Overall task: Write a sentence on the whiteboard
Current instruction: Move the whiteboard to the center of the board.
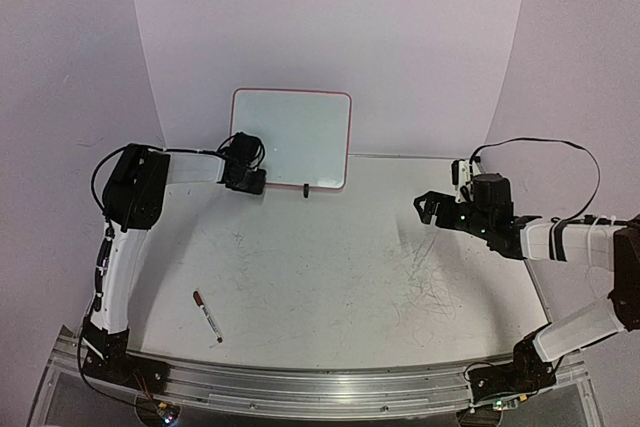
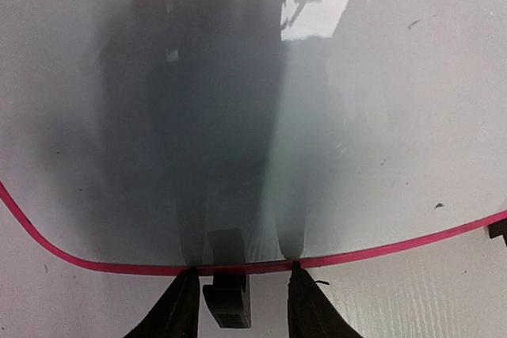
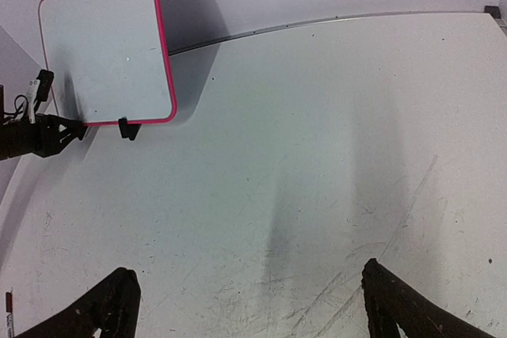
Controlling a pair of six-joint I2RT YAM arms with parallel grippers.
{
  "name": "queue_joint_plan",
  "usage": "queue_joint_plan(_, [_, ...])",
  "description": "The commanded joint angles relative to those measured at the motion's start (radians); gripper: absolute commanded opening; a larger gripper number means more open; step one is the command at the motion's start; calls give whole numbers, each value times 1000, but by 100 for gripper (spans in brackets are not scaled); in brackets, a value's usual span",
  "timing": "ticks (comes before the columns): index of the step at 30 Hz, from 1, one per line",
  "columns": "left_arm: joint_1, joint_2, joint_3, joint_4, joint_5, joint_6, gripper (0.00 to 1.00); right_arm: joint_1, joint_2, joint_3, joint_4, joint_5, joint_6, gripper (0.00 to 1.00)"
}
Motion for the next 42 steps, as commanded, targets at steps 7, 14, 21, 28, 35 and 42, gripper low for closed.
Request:
queue_joint_plan(7, [-1, 42, 100, -41, -27, 34, 29, 5, 1, 34, 42, 6, 2, 98])
queue_joint_plan(14, [-4, 47, 94, -41, -21, 42, 33, 5, 8, 34, 43, 7, 5, 98])
queue_joint_plan(21, [-4, 54, 105, -42, -26, 47, 28, 4, 4, 28, 43, 11, 5, 98])
queue_joint_plan(28, [-10, 59, 106, -42, -44, 55, 9, 5, 1, 24, 43, 16, 5, 98])
queue_joint_plan(35, [-59, 34, 68, -41, -99, 73, 0, 5, 10, 27, 44, 18, 8, 98])
queue_joint_plan(42, [-111, -22, -13, -37, -123, 19, 0, 5, 13, 25, 44, 20, 11, 98])
